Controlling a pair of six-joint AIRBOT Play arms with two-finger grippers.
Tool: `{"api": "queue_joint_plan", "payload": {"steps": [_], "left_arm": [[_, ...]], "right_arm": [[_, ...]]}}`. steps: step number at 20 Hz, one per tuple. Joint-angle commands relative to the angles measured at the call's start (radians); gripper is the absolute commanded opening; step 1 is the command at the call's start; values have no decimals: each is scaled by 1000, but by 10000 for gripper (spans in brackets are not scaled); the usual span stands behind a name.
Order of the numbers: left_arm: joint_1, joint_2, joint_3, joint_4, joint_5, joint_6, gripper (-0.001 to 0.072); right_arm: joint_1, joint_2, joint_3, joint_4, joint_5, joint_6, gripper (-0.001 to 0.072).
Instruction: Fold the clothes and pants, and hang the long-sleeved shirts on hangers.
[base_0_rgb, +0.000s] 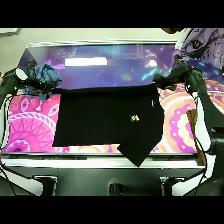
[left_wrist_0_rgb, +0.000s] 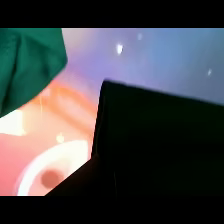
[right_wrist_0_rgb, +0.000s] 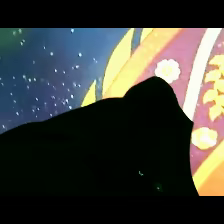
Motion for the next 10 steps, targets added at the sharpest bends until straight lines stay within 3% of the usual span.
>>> {"api": "queue_joint_plan", "payload": {"steps": [1,5,10], "left_arm": [[-1,-7,-3,0,-160,-1,14],[-10,-7,-56,0,-250,-1,14],[-34,-10,-167,0,-255,-10,14]], "right_arm": [[1,10,-1,-88,-163,7,30],[1,11,-1,-114,-323,6,30],[1,-22,-2,-113,-384,6,30]]}}
